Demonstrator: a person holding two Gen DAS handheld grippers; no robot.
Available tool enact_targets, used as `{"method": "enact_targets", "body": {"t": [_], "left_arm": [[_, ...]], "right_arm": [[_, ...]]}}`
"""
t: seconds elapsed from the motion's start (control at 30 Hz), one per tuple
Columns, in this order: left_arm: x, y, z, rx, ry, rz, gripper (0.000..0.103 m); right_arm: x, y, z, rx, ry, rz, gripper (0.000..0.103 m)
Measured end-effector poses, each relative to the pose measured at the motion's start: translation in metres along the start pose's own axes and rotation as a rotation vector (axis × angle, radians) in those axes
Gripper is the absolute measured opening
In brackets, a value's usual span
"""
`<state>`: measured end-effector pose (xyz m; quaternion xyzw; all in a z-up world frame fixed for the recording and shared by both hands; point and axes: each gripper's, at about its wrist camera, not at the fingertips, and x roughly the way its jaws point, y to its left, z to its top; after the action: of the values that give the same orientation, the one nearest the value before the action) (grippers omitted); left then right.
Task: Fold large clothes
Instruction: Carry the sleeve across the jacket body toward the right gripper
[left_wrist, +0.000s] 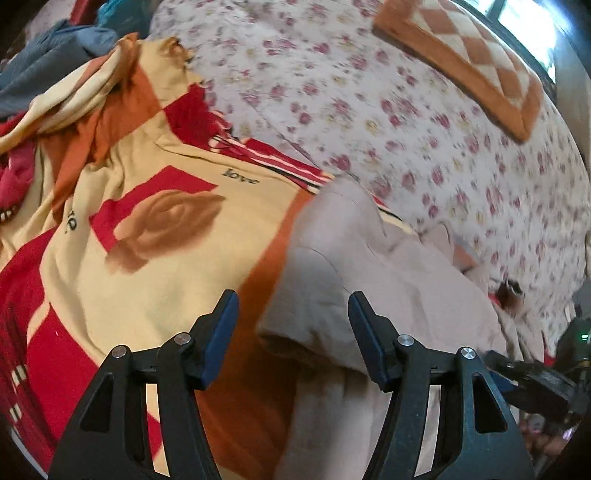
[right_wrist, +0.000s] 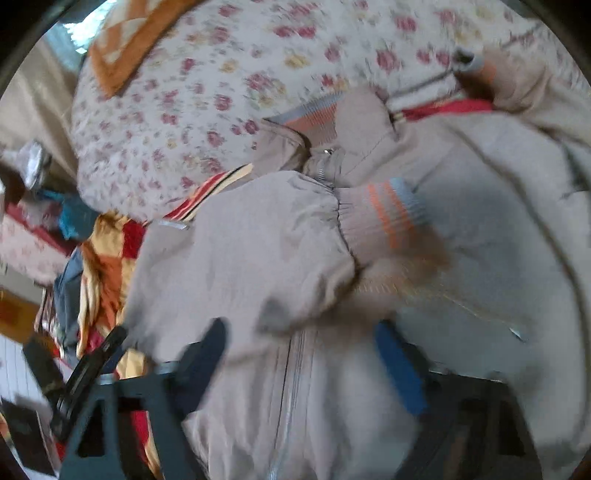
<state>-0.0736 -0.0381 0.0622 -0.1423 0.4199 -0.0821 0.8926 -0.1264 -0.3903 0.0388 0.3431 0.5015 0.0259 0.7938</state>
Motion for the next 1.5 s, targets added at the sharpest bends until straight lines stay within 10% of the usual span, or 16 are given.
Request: {"method": "enact_targets", "body": {"t": [0.07,0.23,0.4,0.73,0.87,1.2,1.37,1.5], "left_arm": [[0.003,0.007,0.001,-0.013,0.006,0.019,0.061],[0.000,0.020,0.007,-0.095,-0.004,-0.004,0.061],[-0.008,0.020,0.007,-0.114,-0.058,-0.009,0.061],[-0.001,-0.042,-0.011,0.131,-0.049,-0.047,0.062],[0.012,-0.060,-0.020,0.228,0.008,-0.051,0.062],[0.033,-0.039,-0.018,0.188,0.094,0.030,0.062],[0.043,-0.038,-0.022,0.196,0.129,0.051,0.062],[0.029,-0.029,-0.019,0.177,0.106,0.048,0.062]], "right_arm": [[0.012,0.000,0.009,-0.007,-0.026,-0.014,0.037],[-0.021,0.006,0.025,-0.088,-0.130,-0.032,0.019],[-0.082,-0.023,0.026,-0.107,-0.288,-0.190,0.019],[-0.061,-0.068,0.023,-0.020,-0.158,-0.199,0.020],[-0.063,-0.082,0.021,0.055,-0.139,-0.170,0.055],[-0.061,-0.074,0.037,0.036,-0.235,-0.198,0.042],[-0.045,-0.062,0.043,-0.166,-0.238,-0.484,0.040],[-0.054,-0.087,0.037,-0.044,-0.181,-0.396,0.050]]}}
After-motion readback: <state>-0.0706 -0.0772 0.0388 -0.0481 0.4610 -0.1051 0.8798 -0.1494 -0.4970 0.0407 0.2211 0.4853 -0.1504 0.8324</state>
